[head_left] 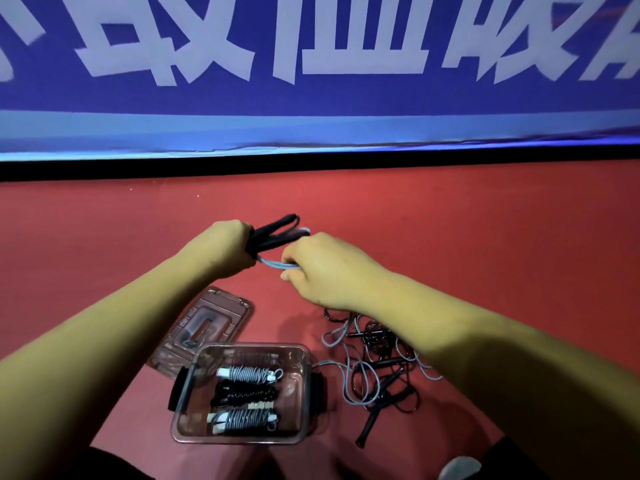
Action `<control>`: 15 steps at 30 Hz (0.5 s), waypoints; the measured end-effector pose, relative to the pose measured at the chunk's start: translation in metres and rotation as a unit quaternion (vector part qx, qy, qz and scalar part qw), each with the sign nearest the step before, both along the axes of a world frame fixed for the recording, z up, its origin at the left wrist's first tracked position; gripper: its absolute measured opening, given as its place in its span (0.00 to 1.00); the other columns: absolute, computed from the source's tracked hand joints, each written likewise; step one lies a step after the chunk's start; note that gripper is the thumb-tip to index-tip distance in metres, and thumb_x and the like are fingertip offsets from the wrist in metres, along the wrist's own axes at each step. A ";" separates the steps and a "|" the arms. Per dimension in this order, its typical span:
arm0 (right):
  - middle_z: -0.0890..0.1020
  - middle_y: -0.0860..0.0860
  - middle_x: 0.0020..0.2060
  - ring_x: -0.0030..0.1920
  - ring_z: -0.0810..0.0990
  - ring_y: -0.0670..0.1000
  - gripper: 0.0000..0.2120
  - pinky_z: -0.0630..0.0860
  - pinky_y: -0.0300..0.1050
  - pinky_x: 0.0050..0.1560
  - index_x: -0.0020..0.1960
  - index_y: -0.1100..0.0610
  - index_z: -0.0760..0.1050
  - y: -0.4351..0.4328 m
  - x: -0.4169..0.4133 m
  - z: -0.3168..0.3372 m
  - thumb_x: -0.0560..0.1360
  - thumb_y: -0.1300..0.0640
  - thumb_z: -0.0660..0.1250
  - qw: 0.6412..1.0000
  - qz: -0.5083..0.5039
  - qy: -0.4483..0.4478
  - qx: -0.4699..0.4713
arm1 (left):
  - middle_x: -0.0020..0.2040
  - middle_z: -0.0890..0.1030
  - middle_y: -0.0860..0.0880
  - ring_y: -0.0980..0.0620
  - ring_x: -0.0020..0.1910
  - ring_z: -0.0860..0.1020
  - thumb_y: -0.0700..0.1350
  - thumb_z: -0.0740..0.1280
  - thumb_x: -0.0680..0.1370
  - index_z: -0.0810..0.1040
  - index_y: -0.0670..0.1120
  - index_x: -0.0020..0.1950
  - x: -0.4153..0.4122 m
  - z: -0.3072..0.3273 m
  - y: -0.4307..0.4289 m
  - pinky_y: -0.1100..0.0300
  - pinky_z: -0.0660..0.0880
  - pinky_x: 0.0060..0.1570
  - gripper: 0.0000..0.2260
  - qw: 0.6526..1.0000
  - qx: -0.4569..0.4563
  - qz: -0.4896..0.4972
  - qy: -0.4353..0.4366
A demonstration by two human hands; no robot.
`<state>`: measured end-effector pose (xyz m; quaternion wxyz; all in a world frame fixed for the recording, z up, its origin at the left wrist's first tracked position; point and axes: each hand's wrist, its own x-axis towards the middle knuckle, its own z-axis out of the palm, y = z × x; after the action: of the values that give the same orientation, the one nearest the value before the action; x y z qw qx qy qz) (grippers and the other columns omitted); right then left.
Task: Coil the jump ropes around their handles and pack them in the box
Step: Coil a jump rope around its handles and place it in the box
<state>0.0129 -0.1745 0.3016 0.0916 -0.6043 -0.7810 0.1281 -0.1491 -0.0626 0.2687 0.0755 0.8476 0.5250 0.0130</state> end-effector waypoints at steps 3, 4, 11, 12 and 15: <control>0.81 0.54 0.43 0.44 0.78 0.60 0.06 0.67 0.46 0.39 0.47 0.54 0.76 0.002 0.008 0.008 0.78 0.52 0.63 0.997 -0.001 -0.019 0.077 | 0.45 0.84 0.44 0.45 0.45 0.83 0.44 0.72 0.75 0.79 0.43 0.54 0.005 -0.007 -0.010 0.55 0.76 0.41 0.10 0.996 -0.056 -0.052 0.034; 0.82 0.54 0.45 0.47 0.79 0.61 0.07 0.68 0.46 0.40 0.48 0.53 0.78 0.005 0.011 0.010 0.77 0.52 0.63 0.995 -0.002 -0.021 0.094 | 0.43 0.84 0.46 0.47 0.42 0.83 0.44 0.72 0.75 0.79 0.45 0.53 0.008 -0.008 -0.013 0.55 0.78 0.42 0.08 0.994 -0.080 -0.068 0.041; 0.78 0.48 0.48 0.50 0.79 0.57 0.09 0.76 0.51 0.48 0.50 0.49 0.81 0.018 0.032 0.015 0.76 0.46 0.67 0.992 0.000 -0.017 0.127 | 0.37 0.77 0.52 0.49 0.39 0.75 0.49 0.72 0.75 0.73 0.50 0.44 0.026 -0.004 -0.034 0.60 0.67 0.38 0.09 0.968 -0.131 -0.189 0.095; 0.79 0.48 0.47 0.50 0.79 0.57 0.09 0.77 0.51 0.48 0.49 0.49 0.82 0.020 0.035 0.015 0.75 0.46 0.67 0.993 -0.007 -0.008 0.118 | 0.37 0.76 0.52 0.49 0.39 0.74 0.50 0.72 0.75 0.72 0.50 0.44 0.027 0.000 -0.037 0.59 0.66 0.37 0.10 0.967 -0.126 -0.202 0.093; 0.82 0.48 0.42 0.47 0.79 0.54 0.09 0.77 0.50 0.47 0.46 0.49 0.83 0.029 0.047 0.015 0.73 0.45 0.70 0.996 -0.028 0.029 0.085 | 0.30 0.71 0.53 0.52 0.30 0.70 0.58 0.72 0.73 0.74 0.46 0.40 0.028 0.014 -0.048 0.61 0.64 0.30 0.17 0.967 -0.147 -0.206 0.028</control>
<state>0.0600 -0.1453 0.3165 0.1690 -0.6123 -0.7686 0.0756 -0.1213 -0.1108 0.2822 0.1858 0.9171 0.3370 -0.1037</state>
